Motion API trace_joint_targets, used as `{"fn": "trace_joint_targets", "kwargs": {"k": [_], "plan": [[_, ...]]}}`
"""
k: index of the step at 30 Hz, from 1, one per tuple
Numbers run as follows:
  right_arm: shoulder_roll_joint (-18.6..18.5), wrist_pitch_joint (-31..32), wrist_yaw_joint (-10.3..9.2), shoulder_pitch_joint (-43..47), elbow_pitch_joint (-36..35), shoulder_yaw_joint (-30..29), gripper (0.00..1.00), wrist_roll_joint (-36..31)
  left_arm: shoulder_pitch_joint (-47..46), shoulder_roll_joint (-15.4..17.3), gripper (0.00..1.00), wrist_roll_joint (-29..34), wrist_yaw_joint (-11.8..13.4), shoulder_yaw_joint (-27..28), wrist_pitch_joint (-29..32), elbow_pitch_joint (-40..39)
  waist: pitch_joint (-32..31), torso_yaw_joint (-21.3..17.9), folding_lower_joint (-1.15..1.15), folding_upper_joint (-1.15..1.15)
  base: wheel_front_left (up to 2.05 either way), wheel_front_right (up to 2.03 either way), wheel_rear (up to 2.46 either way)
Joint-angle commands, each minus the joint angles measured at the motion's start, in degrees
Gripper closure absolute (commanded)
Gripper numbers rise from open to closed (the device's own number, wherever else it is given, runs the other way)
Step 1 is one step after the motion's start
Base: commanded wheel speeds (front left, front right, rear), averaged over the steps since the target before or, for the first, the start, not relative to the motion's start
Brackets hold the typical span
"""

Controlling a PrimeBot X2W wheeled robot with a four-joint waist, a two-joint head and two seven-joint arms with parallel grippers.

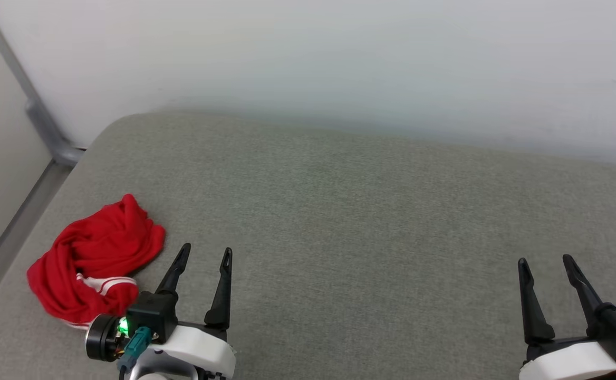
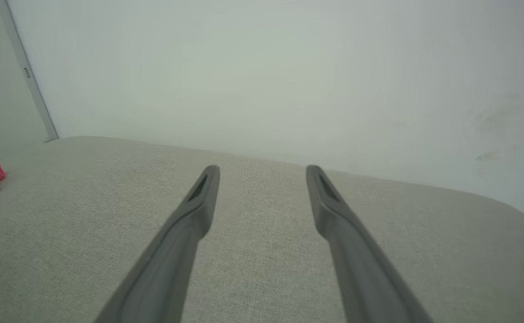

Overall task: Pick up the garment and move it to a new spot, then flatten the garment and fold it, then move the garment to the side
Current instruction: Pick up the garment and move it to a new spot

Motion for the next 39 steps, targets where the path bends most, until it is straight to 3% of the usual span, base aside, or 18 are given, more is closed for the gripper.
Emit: {"fn": "trace_joint_targets", "kwargs": {"k": [1, 13, 21, 30, 39], "plan": [[0.1, -0.5, 0.02, 0.1, -0.6, 0.5, 0.00, -1.1, -0.7, -0.3, 0.00, 1.1, -0.3, 0.6, -0.5, -0.1, 0.3, 3.0, 0.00, 0.00, 0.00, 0.00, 0.00], [0.1, -1.4, 0.02, 0.3, -0.9, 3.0, 0.00, 0.1, -0.1, -1.9, 0.00, 0.9, -2.3, 5.4, -0.4, 0.4, 0.5, 13.3, 0.00, 0.00, 0.00, 0.00, 0.00], [0.1, -1.6, 0.02, -0.5, -1.2, 4.3, 0.00, -0.1, 0.2, -2.5, 0.00, 1.5, -3.1, 7.4, -0.4, 0.7, 0.7, 17.5, 0.00, 0.00, 0.00, 0.00, 0.00], [0.1, -1.0, 0.02, -0.7, -1.2, 4.9, 0.00, -0.3, -0.8, -2.7, 0.00, 2.3, -3.7, 9.1, -0.4, 1.5, 1.4, 18.1, 0.00, 0.00, 0.00, 0.00, 0.00], [0.1, 1.8, 0.02, -3.9, -4.1, 5.6, 0.00, -2.9, -11.2, -0.7, 0.00, 1.1, -4.3, 11.1, -0.3, 8.6, 7.9, 14.4, 0.00, 0.00, 0.00, 0.00, 0.00]]}}
